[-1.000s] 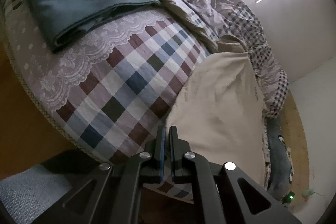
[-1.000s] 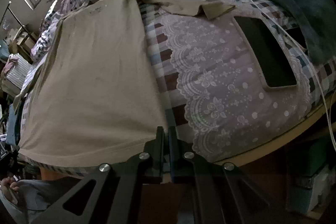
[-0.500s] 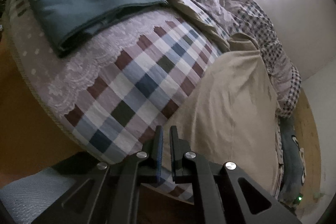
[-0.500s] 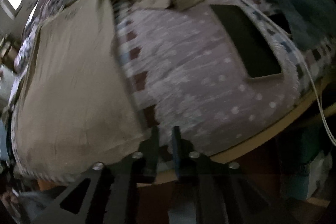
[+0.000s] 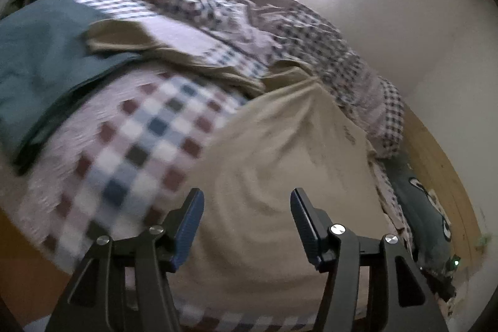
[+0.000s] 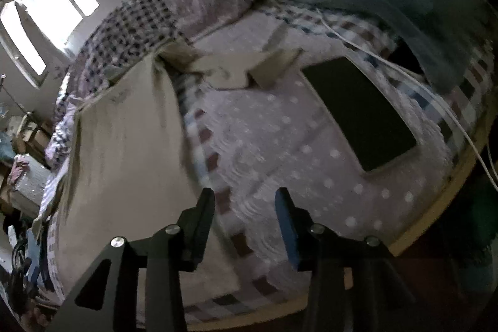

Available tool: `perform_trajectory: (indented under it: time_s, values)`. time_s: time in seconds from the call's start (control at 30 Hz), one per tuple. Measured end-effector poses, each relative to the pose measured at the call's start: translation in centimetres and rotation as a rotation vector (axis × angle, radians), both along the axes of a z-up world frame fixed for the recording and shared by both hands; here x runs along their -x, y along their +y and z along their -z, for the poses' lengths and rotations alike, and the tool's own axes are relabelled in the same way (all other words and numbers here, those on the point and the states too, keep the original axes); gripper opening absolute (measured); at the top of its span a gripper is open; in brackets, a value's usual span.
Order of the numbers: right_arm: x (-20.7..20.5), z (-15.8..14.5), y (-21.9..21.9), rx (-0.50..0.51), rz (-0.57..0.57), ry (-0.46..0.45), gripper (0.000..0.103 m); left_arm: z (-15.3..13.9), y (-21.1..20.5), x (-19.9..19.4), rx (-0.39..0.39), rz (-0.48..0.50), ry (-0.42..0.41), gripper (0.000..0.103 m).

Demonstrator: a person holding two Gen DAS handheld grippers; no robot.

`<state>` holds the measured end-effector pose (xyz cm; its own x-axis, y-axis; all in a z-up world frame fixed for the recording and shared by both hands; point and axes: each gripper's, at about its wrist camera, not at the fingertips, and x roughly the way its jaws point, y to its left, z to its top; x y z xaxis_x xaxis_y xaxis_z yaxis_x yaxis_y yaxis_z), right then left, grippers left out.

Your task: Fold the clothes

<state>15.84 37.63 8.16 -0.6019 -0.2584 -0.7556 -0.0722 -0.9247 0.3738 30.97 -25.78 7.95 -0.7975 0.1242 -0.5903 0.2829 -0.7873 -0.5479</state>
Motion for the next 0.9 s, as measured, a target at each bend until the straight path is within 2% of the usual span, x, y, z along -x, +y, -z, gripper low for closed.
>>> perform_trajectory:
  time_s: [0.07, 0.23, 0.27, 0.37, 0.43, 0.57, 0.63, 0.8, 0.9]
  values:
    - [0.5, -0.6, -1.1, -0.02, -0.044, 0.025, 0.044, -0.3, 0.8, 1.7, -0.002, 0.035, 0.013, 0.063]
    - [2.2, -3.4, -5.6, -0.171, -0.193, 0.08, 0.044, -1.5, 3.9, 7.4, -0.005, 0.143, 0.07, 0.064]
    - [2.8, -4.3, -6.9, -0.199, -0.228, 0.1, 0.044, -1.8, 4.6, 8.6, -0.004, 0.164, 0.082, 0.068]
    - [4.6, -7.6, -11.0, -0.262, -0.354, 0.176, 0.044, -3.0, 6.9, 12.2, 0.005, 0.236, 0.137, 0.081]
    - [5.9, -10.1, -14.4, -0.313, -0.468, 0.244, 0.045, -3.6, 8.0, 14.2, 0.017, 0.274, 0.168, 0.085]
    - [7.5, -14.1, -20.2, -0.319, -0.72, 0.409, 0.047, -4.1, 9.7, 18.8, 0.034, 0.341, 0.203, 0.086]
    - [9.1, -15.5, -23.7, -0.401, -0.824, 0.482, 0.048, -3.6, 10.0, 20.8, 0.033, 0.362, 0.201, 0.086]
    - [14.9, -16.4, -31.3, -0.622, -1.008, 0.503, 0.048, -1.1, 9.5, 24.8, 0.025, 0.373, 0.168, 0.086]
    - [18.6, -16.4, -35.3, -0.728, -1.089, 0.509, 0.048, -0.5, 7.8, 25.8, 0.026, 0.338, 0.165, 0.086]
